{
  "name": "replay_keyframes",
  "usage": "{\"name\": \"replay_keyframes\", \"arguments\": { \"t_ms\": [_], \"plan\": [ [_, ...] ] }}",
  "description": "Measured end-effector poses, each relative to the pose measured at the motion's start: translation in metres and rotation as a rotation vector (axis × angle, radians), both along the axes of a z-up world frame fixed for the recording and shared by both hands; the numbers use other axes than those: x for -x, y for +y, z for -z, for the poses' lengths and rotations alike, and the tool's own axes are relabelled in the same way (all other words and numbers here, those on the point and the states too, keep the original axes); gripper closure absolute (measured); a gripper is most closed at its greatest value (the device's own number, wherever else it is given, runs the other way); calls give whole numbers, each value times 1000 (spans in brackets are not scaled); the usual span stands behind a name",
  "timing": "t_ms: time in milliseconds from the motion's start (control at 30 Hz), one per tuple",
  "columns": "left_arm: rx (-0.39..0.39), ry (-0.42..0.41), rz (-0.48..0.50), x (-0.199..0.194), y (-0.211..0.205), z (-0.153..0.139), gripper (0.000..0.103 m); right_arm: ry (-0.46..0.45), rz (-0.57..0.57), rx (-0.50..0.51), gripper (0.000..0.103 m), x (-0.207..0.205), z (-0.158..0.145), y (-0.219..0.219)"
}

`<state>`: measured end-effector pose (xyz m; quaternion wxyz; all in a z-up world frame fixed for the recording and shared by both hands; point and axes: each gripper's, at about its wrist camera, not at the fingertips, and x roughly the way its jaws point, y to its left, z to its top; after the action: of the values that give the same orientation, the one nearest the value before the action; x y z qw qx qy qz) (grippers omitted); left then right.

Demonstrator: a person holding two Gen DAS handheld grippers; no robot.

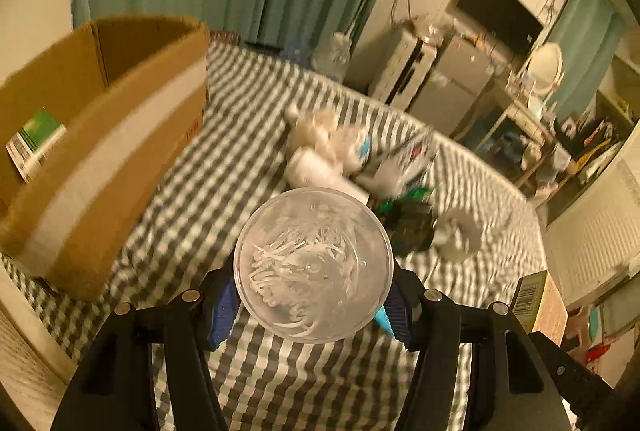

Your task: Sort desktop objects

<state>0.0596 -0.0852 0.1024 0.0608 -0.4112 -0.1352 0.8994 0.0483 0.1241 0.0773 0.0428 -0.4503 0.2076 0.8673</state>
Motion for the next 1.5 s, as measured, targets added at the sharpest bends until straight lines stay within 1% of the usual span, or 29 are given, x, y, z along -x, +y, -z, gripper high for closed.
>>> {"name": "replay_keyframes", "arguments": {
  "t_ms": [67,100,133,167,233,267,333,367,467,533,567,600,667,700,767,867,900,967,1067,1100,1133,1167,1200,1233,1300,1367,1433,1500],
  "plan": [
    [-18,38,-19,-2,-5,-17,40,31,-11,2,19,3,-13,-2],
    [-22,54,-28,-2,-7,-25,40,40,-19,2,21,5,-19,-4],
    [-20,73,-41,0,-10,-36,40,50,-30,-1,30,8,-25,-7],
    [-9,84,-54,3,-11,-44,40,61,-45,1,46,12,-32,-11],
    [24,106,-83,12,-15,-64,40,69,-92,10,47,23,-42,-19],
    [28,116,-94,13,-20,-71,40,76,-108,-10,51,28,-48,-26],
    [23,144,-134,11,-31,-83,40,77,-144,-36,61,40,-51,-38],
    [21,160,-153,10,-38,-87,40,70,-159,-39,71,46,-49,-44],
    [32,185,-171,10,-53,-87,40,34,-183,-21,72,55,-35,-53],
    [34,186,-173,9,-58,-83,40,7,-206,-23,60,60,-19,-57],
    [34,188,-167,11,-58,-79,40,-1,-230,-15,47,61,-7,-60],
    [37,189,-164,11,-60,-75,40,-8,-235,-23,43,62,3,-62],
    [56,172,-168,14,-60,-65,40,-42,-231,-71,40,69,25,-62],
    [58,164,-167,16,-61,-62,40,-57,-236,-81,37,74,34,-61],
    [53,151,-160,19,-56,-51,40,-72,-247,-90,36,84,49,-58],
    [53,116,-140,26,-48,-31,40,-65,-278,-30,35,95,61,-52],
    [55,110,-132,28,-45,-26,40,-63,-281,-14,32,98,63,-50],
    [60,100,-120,32,-35,-12,40,-66,-279,29,31,108,70,-47],
    [20,59,-100,40,-25,9,40,-95,-258,107,31,124,86,-36],
    [25,50,-102,42,-22,15,40,-99,-235,144,31,128,93,-29],
    [52,42,-104,44,-18,22,40,-101,-221,171,31,131,97,-25],
    [76,34,-105,46,-15,27,40,-107,-210,215,36,133,104,-20],
    [94,25,-105,48,-12,31,40,-108,-210,245,54,134,108,-18],
    [104,7,-104,50,-11,37,40,-114,-211,264,54,134,110,-16],
    [97,-10,-105,53,-10,42,40,-88,-214,255,59,128,103,-17],
    [100,-16,-111,53,-11,45,40,-50,-228,202,63,118,87,-22],
    [115,-14,-108,54,-11,46,40,-16,-254,158,67,110,71,-30],
    [129,-7,-104,52,-12,46,40,1,-298,147,70,104,61,-38]
  ]
}}
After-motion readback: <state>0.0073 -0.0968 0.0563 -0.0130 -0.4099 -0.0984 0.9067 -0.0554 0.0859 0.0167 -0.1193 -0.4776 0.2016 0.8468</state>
